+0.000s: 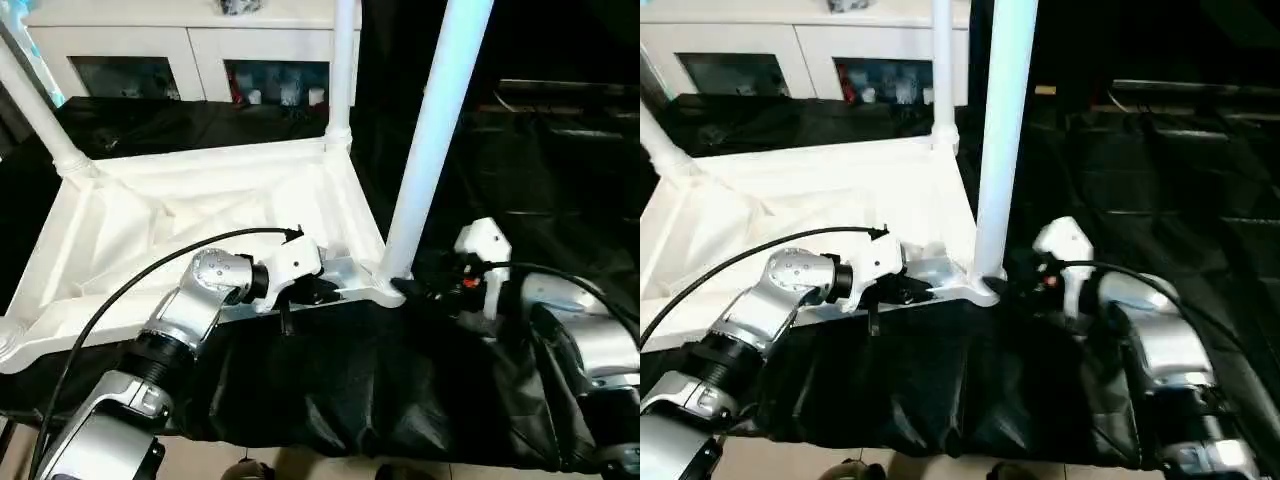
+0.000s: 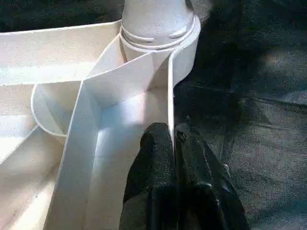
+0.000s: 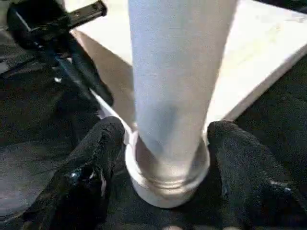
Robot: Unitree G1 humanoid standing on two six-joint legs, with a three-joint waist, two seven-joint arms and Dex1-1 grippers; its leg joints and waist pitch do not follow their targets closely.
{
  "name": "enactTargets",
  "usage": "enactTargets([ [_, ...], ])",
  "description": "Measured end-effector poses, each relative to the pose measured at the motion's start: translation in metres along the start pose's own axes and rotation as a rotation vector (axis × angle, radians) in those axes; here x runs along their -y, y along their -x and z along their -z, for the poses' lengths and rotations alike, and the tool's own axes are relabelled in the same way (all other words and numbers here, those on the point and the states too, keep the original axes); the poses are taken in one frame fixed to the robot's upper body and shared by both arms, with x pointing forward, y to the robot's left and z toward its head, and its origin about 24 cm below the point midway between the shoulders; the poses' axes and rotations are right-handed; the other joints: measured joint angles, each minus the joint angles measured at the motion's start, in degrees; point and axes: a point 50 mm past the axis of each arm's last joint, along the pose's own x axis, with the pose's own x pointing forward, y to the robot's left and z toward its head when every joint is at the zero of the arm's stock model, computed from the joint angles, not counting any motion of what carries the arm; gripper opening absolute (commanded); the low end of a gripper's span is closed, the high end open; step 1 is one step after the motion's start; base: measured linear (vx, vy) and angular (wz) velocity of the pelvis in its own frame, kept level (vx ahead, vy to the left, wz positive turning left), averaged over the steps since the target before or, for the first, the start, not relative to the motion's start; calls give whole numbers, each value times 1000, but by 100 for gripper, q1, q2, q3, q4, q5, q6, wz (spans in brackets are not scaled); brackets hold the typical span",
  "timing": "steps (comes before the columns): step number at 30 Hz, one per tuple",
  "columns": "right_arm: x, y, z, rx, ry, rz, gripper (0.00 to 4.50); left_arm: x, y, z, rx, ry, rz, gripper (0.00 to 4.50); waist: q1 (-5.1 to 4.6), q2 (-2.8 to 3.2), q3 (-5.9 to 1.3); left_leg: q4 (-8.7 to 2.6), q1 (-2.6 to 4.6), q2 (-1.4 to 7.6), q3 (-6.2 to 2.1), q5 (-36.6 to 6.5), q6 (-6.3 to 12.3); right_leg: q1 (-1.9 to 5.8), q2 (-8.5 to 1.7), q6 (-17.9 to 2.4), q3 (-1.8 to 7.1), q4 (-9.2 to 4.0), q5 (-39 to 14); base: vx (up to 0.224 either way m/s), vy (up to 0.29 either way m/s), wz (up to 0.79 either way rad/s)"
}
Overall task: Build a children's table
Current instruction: Rotate leg to tighten
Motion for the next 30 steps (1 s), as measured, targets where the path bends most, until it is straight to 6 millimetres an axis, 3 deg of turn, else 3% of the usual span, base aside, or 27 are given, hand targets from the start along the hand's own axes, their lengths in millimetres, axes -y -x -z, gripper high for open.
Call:
enactTargets([
  [12, 7, -14, 0, -14, 11, -56, 212, 0, 2, 2, -14, -2, 8, 0, -17, -3, 0, 41, -5, 0, -10, 0, -2, -2, -2, -6, 6, 43, 4, 0, 0, 0],
  [30, 6, -27, 2, 3, 12, -62, 191, -2, 4, 4, -32, 2, -24, 0, -61, -18, -8, 45, 5, 3, -12, 0, -2, -3, 2, -7, 1, 69, 5, 0, 0, 0],
])
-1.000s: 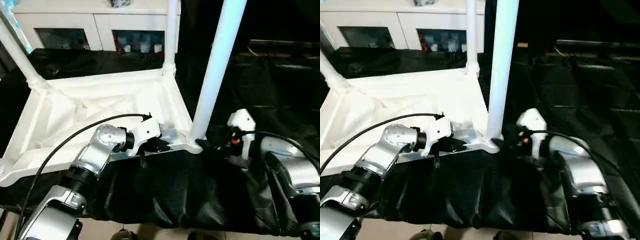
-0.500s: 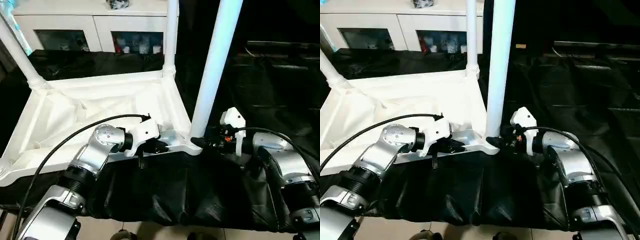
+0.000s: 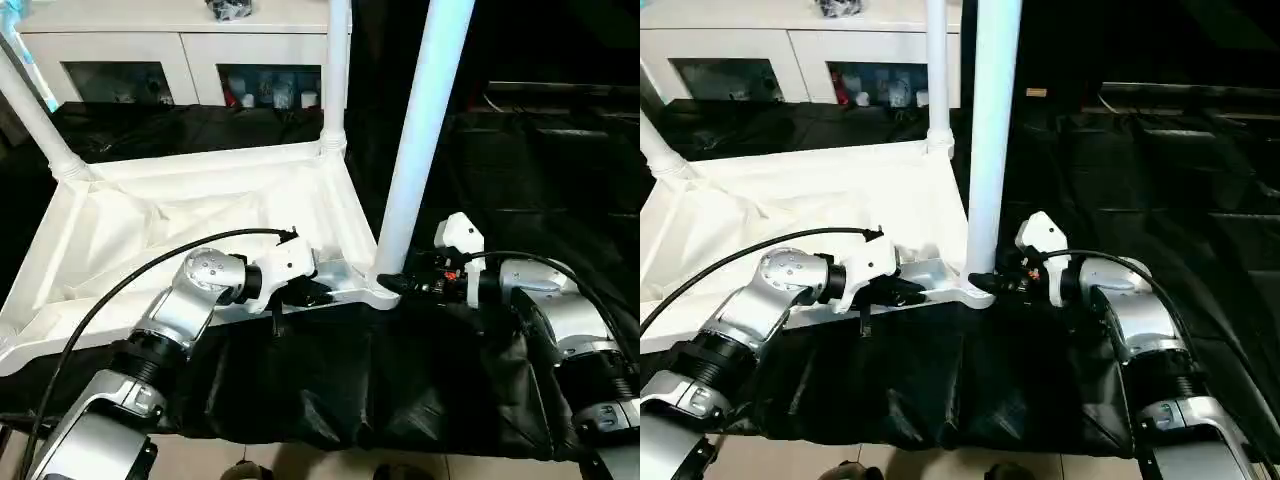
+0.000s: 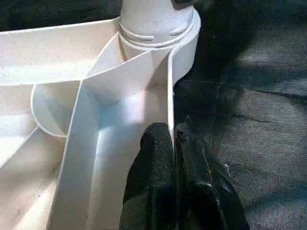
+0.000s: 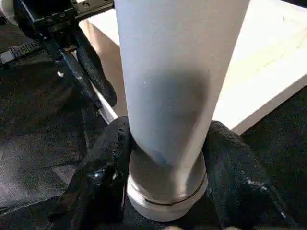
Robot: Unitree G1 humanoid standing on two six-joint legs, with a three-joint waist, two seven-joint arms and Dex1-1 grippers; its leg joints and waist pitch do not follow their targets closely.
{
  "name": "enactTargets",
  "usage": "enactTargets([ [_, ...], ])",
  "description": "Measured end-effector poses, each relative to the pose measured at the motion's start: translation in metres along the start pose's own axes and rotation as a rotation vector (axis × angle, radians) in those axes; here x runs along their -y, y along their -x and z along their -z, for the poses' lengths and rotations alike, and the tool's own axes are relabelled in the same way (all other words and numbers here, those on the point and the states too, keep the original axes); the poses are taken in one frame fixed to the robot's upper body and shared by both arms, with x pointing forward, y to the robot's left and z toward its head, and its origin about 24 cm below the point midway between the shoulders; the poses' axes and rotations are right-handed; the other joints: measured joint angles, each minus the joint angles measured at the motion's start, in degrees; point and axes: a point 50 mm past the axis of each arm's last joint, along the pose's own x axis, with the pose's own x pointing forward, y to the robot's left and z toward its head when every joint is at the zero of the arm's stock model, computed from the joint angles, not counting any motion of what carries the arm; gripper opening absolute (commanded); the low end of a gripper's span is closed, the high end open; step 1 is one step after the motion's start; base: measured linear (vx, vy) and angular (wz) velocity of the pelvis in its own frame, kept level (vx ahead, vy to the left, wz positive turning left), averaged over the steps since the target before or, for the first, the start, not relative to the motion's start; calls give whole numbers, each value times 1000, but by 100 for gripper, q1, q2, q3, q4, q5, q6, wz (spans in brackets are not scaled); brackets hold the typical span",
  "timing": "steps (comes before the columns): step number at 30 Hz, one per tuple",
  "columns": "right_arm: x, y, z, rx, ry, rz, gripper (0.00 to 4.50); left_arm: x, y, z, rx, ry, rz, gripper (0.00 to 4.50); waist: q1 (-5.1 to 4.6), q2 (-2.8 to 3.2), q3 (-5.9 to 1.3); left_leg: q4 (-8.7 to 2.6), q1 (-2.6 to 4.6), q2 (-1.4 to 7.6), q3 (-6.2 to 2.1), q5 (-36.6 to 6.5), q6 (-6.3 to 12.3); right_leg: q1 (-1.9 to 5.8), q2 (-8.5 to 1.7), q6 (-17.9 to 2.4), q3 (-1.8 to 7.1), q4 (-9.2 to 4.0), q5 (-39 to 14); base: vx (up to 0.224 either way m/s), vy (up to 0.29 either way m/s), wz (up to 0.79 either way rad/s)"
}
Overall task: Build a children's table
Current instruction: Rotate leg to tighten
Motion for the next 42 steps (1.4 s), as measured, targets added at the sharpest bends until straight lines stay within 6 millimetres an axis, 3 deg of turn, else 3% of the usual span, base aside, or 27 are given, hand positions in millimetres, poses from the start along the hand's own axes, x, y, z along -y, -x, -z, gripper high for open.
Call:
enactTargets([
  [7, -12, -24, 9, 95, -150, 318, 191, -1, -14, -3, -15, 48, -119, 0, -83, -23, -14, -3, 47, -6, -12, -1, -4, 28, 1, 32, 8, -7, -19, 0, 0, 0],
  [11, -15, -39, 7, 112, -210, 476, 191, 0, -24, -6, -19, 84, -170, 0, -124, -14, -13, -5, 68, -12, -29, -7, -13, 53, 2, 35, -1, -48, -21, 0, 0, 0],
  [15, -17, -67, -2, 108, -244, 643, 191, -2, -30, -7, -35, 120, -257, 0, -228, 10, -8, -12, 71, -19, -63, -11, -18, 60, 2, 36, -31, -114, -22, 0, 0, 0],
  [17, -17, -70, -4, 101, -231, 680, 191, -2, -32, -9, -36, 125, -271, 0, -266, 13, -8, -24, 67, -20, -65, -11, -17, 65, 2, 36, -39, -150, -22, 0, 0, 0],
  [18, -17, -70, -4, 100, -225, 689, 226, -2, -33, -9, -34, 126, -273, 0, -271, 14, -7, -23, 66, -26, -65, -11, -17, 66, 1, 36, -31, -152, -22, 0, 0, 0],
  [20, -17, -70, -4, 103, -228, 693, 260, -2, -34, -9, -34, 126, -273, 0, -270, 13, -7, -23, 67, -33, -64, -11, -17, 66, 0, 36, -21, -154, -22, 0, 0, 0],
  [26, -16, -55, 0, 128, -233, 647, 306, 1, -36, -13, -15, 121, -250, 0, -220, 12, -5, -25, 58, -40, -62, -11, -16, 66, 0, 33, -2, -145, -20, 0, 0, 0],
  [32, -9, -30, 7, 100, -169, 585, 347, 4, -33, -17, 10, 83, -189, 0, -78, 12, -5, -43, 44, -35, -50, -11, -16, 63, 1, -5, 4, -127, 16, 0, 0, 0],
  [37, -4, 0, 4, 53, -73, 378, 347, 8, -20, -10, 33, 34, -85, 0, 1, 16, -4, -58, 33, -9, -28, -11, -15, 63, 10, -2, 0, -121, 14, 0, 0, 0],
  [42, -9, 2, 4, 25, -40, 242, 347, 9, -14, -8, 31, 5, -30, 0, 47, 27, -4, -63, 29, -8, -27, -11, -16, 59, 10, 1, -2, -123, 12, 0, 0, 0],
])
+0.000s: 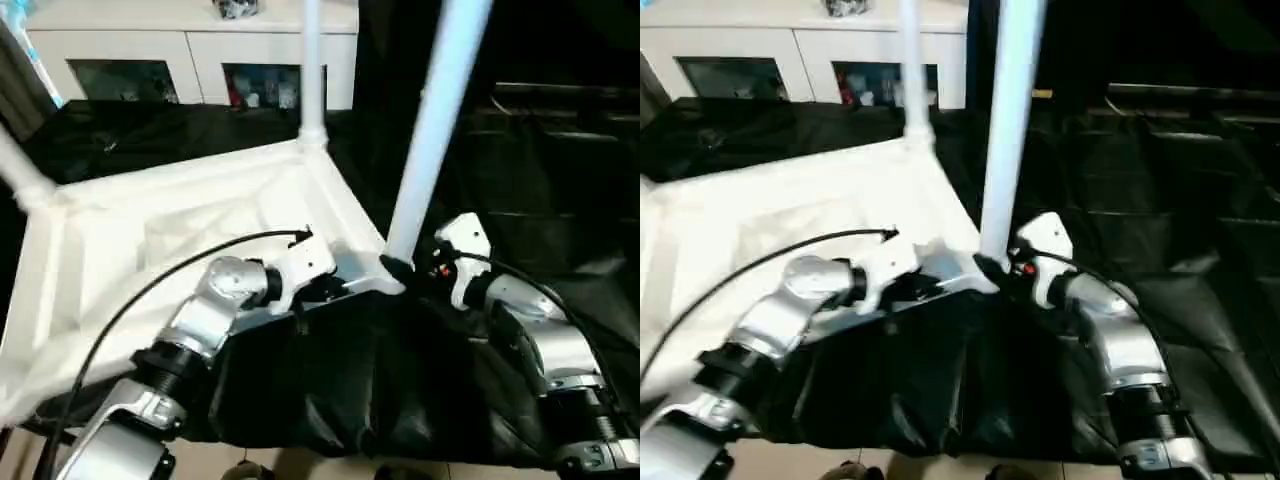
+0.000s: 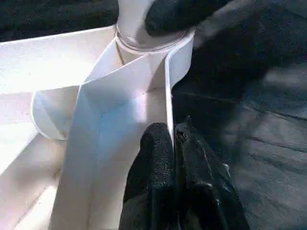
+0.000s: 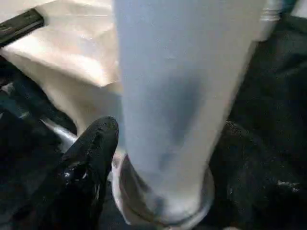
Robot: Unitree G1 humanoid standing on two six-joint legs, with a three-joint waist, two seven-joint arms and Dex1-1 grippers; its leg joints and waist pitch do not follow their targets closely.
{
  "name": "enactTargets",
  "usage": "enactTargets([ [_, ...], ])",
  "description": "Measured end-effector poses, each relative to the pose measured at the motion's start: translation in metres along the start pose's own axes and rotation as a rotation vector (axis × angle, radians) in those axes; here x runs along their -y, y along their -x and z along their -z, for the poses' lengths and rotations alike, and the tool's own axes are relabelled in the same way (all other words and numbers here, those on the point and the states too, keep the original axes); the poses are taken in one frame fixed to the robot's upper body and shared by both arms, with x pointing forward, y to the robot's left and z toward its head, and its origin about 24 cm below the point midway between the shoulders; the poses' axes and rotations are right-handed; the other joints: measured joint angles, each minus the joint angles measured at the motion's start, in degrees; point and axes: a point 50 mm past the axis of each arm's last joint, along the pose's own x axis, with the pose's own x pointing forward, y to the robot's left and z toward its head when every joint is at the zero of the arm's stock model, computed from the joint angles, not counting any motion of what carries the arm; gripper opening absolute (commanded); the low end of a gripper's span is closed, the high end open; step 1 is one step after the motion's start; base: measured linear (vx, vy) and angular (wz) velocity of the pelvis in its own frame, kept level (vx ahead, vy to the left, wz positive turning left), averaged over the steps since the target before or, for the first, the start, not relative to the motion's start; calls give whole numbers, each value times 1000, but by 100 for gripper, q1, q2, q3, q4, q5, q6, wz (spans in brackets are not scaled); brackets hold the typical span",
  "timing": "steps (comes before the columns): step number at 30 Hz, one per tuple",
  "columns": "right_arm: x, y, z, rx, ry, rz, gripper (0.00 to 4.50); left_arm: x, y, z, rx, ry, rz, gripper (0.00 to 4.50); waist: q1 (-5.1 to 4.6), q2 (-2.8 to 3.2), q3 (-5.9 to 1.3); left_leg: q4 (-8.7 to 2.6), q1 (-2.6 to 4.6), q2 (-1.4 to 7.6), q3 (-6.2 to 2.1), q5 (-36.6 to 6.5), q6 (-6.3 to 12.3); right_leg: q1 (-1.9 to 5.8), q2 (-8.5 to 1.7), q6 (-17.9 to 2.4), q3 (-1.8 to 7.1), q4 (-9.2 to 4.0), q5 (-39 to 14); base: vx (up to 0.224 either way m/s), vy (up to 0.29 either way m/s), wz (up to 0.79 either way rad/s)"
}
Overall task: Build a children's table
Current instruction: Rotate leg to tighten
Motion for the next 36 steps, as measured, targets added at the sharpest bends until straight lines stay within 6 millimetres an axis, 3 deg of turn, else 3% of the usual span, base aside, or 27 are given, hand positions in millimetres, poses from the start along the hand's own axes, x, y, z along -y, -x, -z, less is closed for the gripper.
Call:
enactTargets([
  [5, 7, 9, -10, -44, 66, -165, 347, -2, 10, 5, -16, -25, 46, 0, -15, -3, 1, 16, -3, -1, 4, 0, 0, 2, -2, -1, 7, 2, 1, 0, 0, 0],
  [10, 7, 11, -12, -74, 77, -270, 276, -2, 14, 8, -18, -36, 72, 0, -9, -4, 1, 15, -1, 1, 4, 0, 0, 1, -2, -1, 5, 7, 1, 0, 0, 0],
  [15, 8, 11, -8, -92, 64, -299, 256, -2, 16, 9, -19, -44, 89, 0, -2, -5, 1, 17, -2, 1, 4, 0, 0, 2, -2, -2, 6, 8, 2, 0, 0, 0],
  [21, 8, 10, -7, -99, 64, -310, 202, -2, 17, 10, -21, -46, 98, 0, 1, -6, 0, 18, -3, 1, 5, 0, 0, 1, -2, -2, 5, 9, 1, 0, 0, 0],
  [36, -2, 6, 2, -53, 9, -256, 193, -5, 15, 9, -29, -38, 93, 0, 13, -13, -4, 11, 9, 1, 4, 0, 0, 11, -2, -1, 5, 10, 1, 0, 0, 0],
])
